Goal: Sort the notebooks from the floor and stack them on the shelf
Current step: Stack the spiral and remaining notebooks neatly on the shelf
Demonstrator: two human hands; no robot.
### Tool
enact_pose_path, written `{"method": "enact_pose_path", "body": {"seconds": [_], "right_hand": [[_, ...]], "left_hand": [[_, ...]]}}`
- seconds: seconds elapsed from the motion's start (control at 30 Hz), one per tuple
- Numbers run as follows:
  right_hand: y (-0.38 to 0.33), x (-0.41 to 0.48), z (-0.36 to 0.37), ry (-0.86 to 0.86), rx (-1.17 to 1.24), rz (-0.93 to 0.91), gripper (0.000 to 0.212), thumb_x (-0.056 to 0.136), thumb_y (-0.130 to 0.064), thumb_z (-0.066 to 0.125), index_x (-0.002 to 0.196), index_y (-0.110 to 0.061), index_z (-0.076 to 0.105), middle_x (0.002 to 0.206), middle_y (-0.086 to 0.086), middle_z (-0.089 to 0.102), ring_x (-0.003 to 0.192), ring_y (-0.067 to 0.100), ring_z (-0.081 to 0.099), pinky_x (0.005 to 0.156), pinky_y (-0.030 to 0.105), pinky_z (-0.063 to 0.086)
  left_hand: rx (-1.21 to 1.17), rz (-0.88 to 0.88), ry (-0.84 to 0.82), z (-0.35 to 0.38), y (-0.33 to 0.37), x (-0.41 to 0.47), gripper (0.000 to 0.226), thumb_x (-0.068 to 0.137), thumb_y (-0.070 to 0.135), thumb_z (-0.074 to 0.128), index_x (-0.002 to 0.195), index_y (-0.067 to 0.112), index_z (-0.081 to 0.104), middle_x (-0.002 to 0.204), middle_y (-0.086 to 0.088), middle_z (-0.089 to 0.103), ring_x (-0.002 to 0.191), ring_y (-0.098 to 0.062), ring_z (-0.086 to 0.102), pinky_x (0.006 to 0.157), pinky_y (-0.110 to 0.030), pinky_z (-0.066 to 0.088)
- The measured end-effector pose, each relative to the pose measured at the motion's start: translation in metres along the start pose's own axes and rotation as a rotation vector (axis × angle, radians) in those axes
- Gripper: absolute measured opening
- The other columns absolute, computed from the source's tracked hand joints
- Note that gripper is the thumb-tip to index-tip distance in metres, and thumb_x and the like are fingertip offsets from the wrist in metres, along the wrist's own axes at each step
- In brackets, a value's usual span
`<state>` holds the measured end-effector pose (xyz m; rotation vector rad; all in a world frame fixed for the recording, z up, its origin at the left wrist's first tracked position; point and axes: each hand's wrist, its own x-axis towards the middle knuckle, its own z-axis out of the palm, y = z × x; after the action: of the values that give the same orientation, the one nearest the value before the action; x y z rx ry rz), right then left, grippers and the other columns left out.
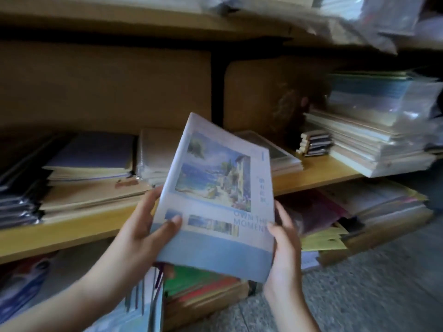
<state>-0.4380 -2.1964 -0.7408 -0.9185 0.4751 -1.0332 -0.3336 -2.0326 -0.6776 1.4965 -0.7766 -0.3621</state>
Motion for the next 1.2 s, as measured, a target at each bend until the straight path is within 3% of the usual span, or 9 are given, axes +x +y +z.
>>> {"method": "enact_pose_path", "body": {"seconds": [0.17, 0.27, 0.4, 0.53, 0.63, 0.83, 0.97, 1.07, 1.2], "right_hand": [[-0.026, 0.021, 0.005, 0.073, 0.348, 0.071, 0.033, 0.094, -0.021, 0.035, 0.121, -0.018, 0.054, 0.092, 0.005, 0.07, 0.075, 0.018, 0.067, 0.057, 0.026, 0.049], [-0.038, 0.036, -0.005, 0.162, 0.168, -0.055, 0.029, 0.096, -0.013, 0.037, 0.12, -0.024, 0.048, 0.093, 0.004, 0.066, 0.077, 0.018, 0.064, 0.058, 0.027, 0.045], [-0.036, 0.055, -0.005, 0.097, -0.17, -0.154, 0.037, 0.093, 0.001, 0.046, 0.12, -0.024, 0.051, 0.096, 0.0, 0.06, 0.082, 0.011, 0.065, 0.057, 0.021, 0.051], [-0.03, 0.068, -0.009, 0.017, -0.565, -0.25, 0.042, 0.092, -0.004, 0.053, 0.126, -0.028, 0.05, 0.095, -0.019, 0.047, 0.078, -0.005, 0.057, 0.073, 0.016, 0.048], [-0.025, 0.072, -0.016, -0.074, -0.797, -0.356, 0.045, 0.088, -0.013, 0.061, 0.121, -0.039, 0.047, 0.112, -0.015, 0.048, 0.091, -0.011, 0.052, 0.067, 0.004, 0.042], [-0.018, 0.075, -0.026, -0.087, -1.064, -0.536, 0.05, 0.089, -0.014, 0.059, 0.134, -0.03, 0.043, 0.124, -0.009, 0.043, 0.099, 0.0, 0.05, 0.073, 0.008, 0.041], [-0.037, 0.108, -0.022, -0.05, -1.099, -0.592, 0.042, 0.095, -0.022, 0.05, 0.136, -0.026, 0.042, 0.133, -0.001, 0.047, 0.118, 0.014, 0.048, 0.087, 0.016, 0.035], [-0.043, 0.13, -0.023, 0.025, -1.212, -0.543, 0.045, 0.097, -0.021, 0.044, 0.141, -0.021, 0.036, 0.137, 0.006, 0.044, 0.12, 0.022, 0.049, 0.086, 0.022, 0.035], [-0.028, 0.129, -0.029, 0.02, -1.394, -0.523, 0.056, 0.098, -0.026, 0.042, 0.149, -0.017, 0.022, 0.144, 0.012, 0.031, 0.123, 0.028, 0.045, 0.09, 0.03, 0.04]], "left_hand": [[-0.153, 0.02, 0.045, 0.023, 0.014, 0.042, 0.029, 0.093, 0.012, 0.051, 0.121, 0.019, 0.048, 0.099, -0.008, 0.059, 0.052, -0.011, 0.062, 0.034, -0.021, 0.043], [-0.203, -0.003, 0.122, 0.057, 0.009, 0.073, 0.025, 0.097, 0.012, 0.047, 0.122, 0.01, 0.044, 0.098, -0.004, 0.055, 0.059, -0.01, 0.062, 0.035, -0.022, 0.046], [-0.202, -0.074, 0.127, 0.096, -0.006, 0.105, 0.021, 0.098, 0.009, 0.044, 0.118, 0.007, 0.039, 0.103, -0.006, 0.05, 0.071, -0.014, 0.058, 0.042, -0.021, 0.052], [0.0, -0.024, -0.04, 0.11, -0.028, 0.11, 0.078, 0.087, 0.025, 0.064, 0.147, 0.01, 0.017, 0.125, -0.004, 0.053, 0.084, -0.015, 0.067, 0.066, -0.031, 0.058], [0.413, 0.093, -0.135, 0.109, -0.032, 0.101, 0.099, 0.081, 0.043, 0.067, 0.151, 0.014, 0.003, 0.122, -0.003, 0.056, 0.101, -0.023, 0.062, 0.084, -0.035, 0.053], [0.931, 0.356, 0.216, 0.105, -0.038, 0.093, 0.074, 0.085, 0.06, 0.05, 0.141, 0.014, 0.034, 0.125, -0.005, 0.057, 0.114, -0.023, 0.053, 0.08, -0.032, 0.045], [1.029, 0.588, 0.299, 0.108, -0.04, 0.125, 0.048, 0.083, 0.043, 0.051, 0.115, 0.009, 0.064, 0.103, -0.011, 0.065, 0.096, -0.031, 0.056, 0.074, -0.036, 0.044], [1.203, 0.652, 0.244, 0.114, -0.044, 0.144, 0.051, 0.076, 0.046, 0.038, 0.103, 0.017, 0.07, 0.117, -0.014, 0.06, 0.104, -0.033, 0.054, 0.083, -0.04, 0.03], [1.247, 0.587, 0.118, 0.117, -0.062, 0.148, 0.069, 0.081, 0.058, 0.026, 0.126, 0.016, 0.057, 0.133, -0.007, 0.055, 0.13, -0.022, 0.044, 0.102, -0.047, 0.013]]}}
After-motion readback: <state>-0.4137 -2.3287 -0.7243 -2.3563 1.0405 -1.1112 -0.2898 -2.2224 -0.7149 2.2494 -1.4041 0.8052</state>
